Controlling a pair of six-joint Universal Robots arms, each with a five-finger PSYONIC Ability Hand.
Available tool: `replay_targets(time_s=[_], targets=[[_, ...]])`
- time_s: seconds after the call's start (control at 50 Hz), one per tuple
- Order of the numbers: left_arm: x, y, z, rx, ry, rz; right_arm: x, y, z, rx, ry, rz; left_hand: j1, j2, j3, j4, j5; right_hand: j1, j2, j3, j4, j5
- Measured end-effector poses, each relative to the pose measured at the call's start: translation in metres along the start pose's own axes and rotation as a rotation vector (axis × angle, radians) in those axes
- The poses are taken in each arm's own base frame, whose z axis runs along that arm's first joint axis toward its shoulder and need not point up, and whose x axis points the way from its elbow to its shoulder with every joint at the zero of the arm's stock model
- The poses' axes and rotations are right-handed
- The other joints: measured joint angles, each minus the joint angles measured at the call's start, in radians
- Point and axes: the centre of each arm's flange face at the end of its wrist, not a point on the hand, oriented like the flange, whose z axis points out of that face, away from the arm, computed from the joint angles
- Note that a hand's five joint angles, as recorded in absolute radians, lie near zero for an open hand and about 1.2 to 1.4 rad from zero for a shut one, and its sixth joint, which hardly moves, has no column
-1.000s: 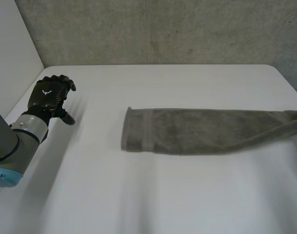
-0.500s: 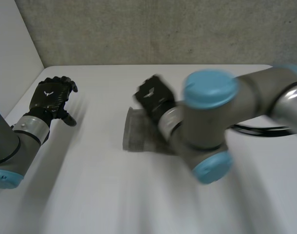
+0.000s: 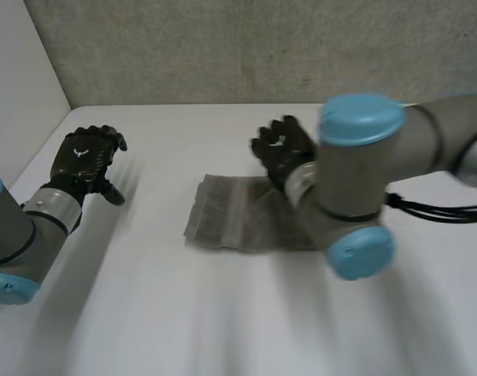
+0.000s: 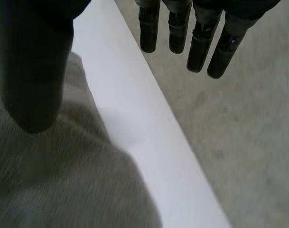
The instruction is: Fold the towel.
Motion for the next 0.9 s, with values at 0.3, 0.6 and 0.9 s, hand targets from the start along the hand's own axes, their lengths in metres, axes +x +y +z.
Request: replay_targets(time_s=[0.3,0.6,0.9], targets=[[0.037,-0.001,-0.012,-0.004,0.099,0.001,0.032,0.130,-0.037,-0.251,-0.065,0.272,0.000,-0.001,0.000,0.000,0.000,0.194,0.189,0.196,0.198,0.195],[0.035,-0.002,-0.012,-0.001,0.090,-0.001,0.038,0.142,-0.032,-0.223,-0.010,0.263,0.000,-0.003,0.000,0.000,-0.001,0.939,0.975,1.013,1.019,0.992],[0.037,-0.031,-0.011,0.082,0.090,0.000,-0.023,0.005,-0.016,0.120,-0.151,0.147,0.000,-0.004,0.000,0.000,-0.001,0.948,0.988,1.014,1.019,0.992]])
